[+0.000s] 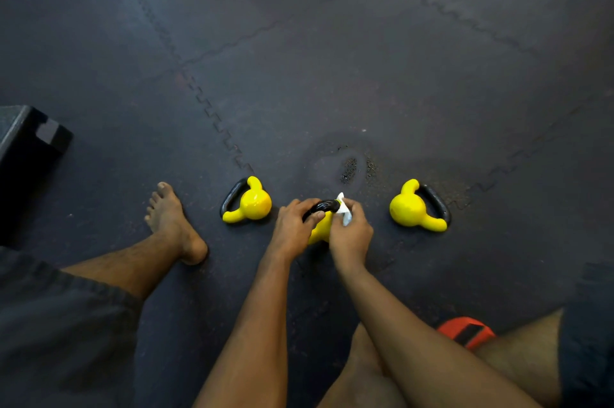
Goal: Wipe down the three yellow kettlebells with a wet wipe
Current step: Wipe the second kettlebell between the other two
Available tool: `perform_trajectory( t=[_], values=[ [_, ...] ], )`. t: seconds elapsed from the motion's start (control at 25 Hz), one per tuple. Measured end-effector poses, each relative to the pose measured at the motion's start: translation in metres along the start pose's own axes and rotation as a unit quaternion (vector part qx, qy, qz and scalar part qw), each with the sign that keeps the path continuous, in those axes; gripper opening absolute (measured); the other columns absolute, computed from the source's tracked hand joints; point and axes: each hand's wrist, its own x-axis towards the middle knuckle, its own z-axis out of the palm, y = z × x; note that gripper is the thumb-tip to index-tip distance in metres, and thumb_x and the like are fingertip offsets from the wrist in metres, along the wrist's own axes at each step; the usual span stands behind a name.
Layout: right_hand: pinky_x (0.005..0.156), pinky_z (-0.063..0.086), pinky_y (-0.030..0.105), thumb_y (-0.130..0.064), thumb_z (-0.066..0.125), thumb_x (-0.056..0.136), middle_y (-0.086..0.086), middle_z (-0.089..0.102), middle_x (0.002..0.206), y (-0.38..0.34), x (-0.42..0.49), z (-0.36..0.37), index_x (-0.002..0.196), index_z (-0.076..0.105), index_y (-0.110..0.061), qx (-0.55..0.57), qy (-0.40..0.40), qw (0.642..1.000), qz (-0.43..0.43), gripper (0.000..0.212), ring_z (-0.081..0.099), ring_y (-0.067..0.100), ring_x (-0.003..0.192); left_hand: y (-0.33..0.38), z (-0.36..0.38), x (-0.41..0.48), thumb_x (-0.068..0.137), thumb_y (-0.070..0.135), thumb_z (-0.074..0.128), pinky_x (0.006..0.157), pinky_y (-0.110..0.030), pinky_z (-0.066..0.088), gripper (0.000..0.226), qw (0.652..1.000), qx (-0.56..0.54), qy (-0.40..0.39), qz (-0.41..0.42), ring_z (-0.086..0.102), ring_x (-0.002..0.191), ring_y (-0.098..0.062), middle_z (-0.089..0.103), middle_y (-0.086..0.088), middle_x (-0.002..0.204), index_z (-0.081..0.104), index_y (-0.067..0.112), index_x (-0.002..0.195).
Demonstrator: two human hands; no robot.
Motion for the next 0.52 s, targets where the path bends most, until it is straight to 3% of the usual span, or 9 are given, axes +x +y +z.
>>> perform_trajectory(
  t=[0.12,0.24,0.4,0.52],
  values=[
    [0.075,0.045,0.027,-0.005,0.056,0.091,0.015,0.074,0.097,-0.002,-0.002,0.005,0.11,0.072,-0.013,0.008,0.048,0.998,0.026,0.027,0.067,0.03,0.091,0.003,0.003,0.0,0.094,0.029,0.061,0.091,-0.041,0.045,0.031,1.0,-0.001,0.011,-0.012,0.058,0.102,-0.032,0.065,-0.011,0.106,0.066,0.022,0.124],
    [0.079,0.046,0.032,-0.005,0.055,0.091,0.018,0.074,0.1,-0.004,-0.013,0.013,0.111,0.074,-0.012,-0.012,0.1,0.994,0.048,0.029,0.067,0.034,0.094,0.005,0.005,0.0,0.093,0.029,0.063,0.089,-0.039,0.048,0.031,0.999,-0.011,0.027,-0.023,0.06,0.102,-0.029,0.067,-0.01,0.108,0.067,0.02,0.123],
    [0.081,0.047,0.033,-0.001,0.054,0.089,0.02,0.073,0.103,-0.005,-0.003,0.013,0.111,0.074,-0.012,-0.005,0.099,0.993,0.067,0.032,0.067,0.036,0.097,0.007,0.007,-0.002,0.091,0.026,0.065,0.084,-0.035,0.049,0.027,0.998,-0.046,0.033,-0.02,0.063,0.098,-0.025,0.069,-0.008,0.104,0.07,0.019,0.117],
    [0.077,0.042,0.024,-0.002,0.054,0.09,0.02,0.072,0.105,-0.002,-0.005,0.011,0.114,0.073,-0.01,-0.022,0.093,0.994,0.06,0.031,0.066,0.035,0.097,0.012,0.009,0.001,0.091,0.028,0.065,0.083,-0.037,0.05,0.028,0.999,-0.025,0.034,-0.025,0.063,0.096,-0.027,0.069,-0.01,0.103,0.07,0.018,0.117]
  ],
)
